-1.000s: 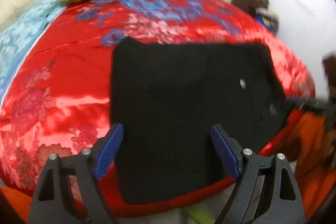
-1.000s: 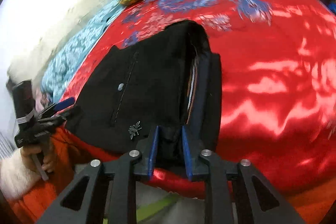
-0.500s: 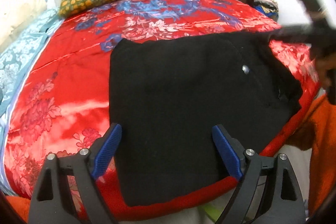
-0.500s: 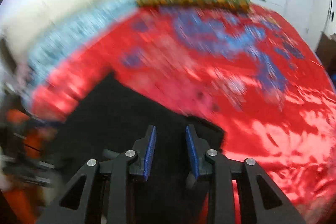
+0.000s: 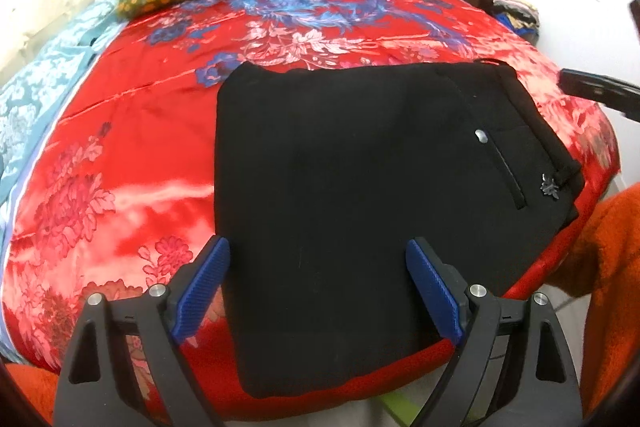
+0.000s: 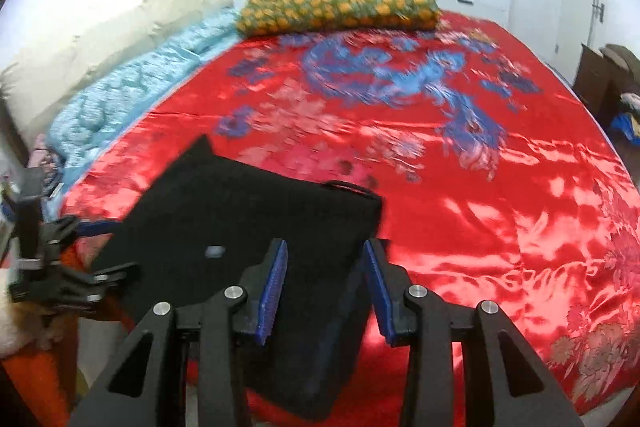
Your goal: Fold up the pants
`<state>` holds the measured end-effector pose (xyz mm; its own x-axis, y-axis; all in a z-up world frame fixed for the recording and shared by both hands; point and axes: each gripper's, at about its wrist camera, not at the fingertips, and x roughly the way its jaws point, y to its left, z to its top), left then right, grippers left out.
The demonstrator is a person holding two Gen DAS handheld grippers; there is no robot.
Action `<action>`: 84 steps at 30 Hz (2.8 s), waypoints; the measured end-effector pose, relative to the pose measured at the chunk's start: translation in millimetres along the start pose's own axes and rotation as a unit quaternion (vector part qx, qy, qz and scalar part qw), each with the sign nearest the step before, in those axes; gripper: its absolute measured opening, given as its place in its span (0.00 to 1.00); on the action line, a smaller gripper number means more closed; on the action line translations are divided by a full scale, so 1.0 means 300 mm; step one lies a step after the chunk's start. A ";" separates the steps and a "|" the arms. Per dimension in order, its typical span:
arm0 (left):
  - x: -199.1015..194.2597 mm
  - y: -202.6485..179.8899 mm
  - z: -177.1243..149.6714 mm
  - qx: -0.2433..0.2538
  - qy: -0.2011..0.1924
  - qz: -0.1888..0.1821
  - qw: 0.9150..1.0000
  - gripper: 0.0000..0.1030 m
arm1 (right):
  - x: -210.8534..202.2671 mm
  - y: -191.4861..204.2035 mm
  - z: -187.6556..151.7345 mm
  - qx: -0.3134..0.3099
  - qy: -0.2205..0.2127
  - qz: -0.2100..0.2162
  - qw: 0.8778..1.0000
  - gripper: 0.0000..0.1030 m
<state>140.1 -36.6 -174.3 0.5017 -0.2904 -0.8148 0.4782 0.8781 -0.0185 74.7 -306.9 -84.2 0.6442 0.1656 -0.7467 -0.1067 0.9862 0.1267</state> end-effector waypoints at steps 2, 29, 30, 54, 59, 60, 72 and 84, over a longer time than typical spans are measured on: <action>0.001 -0.001 -0.002 0.003 0.000 0.001 1.000 0.88 | -0.019 0.066 -0.010 -0.011 -0.008 0.015 1.000 0.39; -0.046 0.121 0.080 -0.072 0.019 -0.065 0.995 0.91 | 0.050 0.170 -0.177 -0.014 0.042 0.025 0.999 0.38; -0.041 0.149 0.113 -0.085 0.015 -0.065 0.994 0.91 | 0.035 0.160 -0.156 -0.010 0.030 0.027 0.999 0.38; 0.233 0.434 0.344 -0.186 0.079 0.031 0.979 0.94 | 0.183 -0.013 -0.066 -0.008 0.031 -0.003 0.999 0.39; 0.064 0.334 0.263 -0.162 0.060 -0.015 0.985 0.94 | 0.050 -0.024 -0.092 0.010 0.004 -0.005 1.000 0.39; 0.033 0.276 0.238 -0.143 0.058 -0.034 0.987 0.94 | 0.026 -0.010 -0.092 0.012 -0.004 0.006 1.000 0.39; -0.098 -0.034 0.072 0.013 0.068 -0.063 0.996 0.94 | -0.019 0.042 -0.212 0.056 0.055 0.082 0.994 0.50; 0.112 0.390 0.075 -0.220 0.089 -0.137 0.962 0.95 | 0.088 -0.191 -0.240 0.190 0.049 0.129 0.972 0.85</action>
<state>229.2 47.9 -190.7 0.2512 -0.4983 -0.8298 0.2043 0.8653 -0.4578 43.4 -359.0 -158.2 0.5558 0.4255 -0.7142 0.0444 0.8427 0.5366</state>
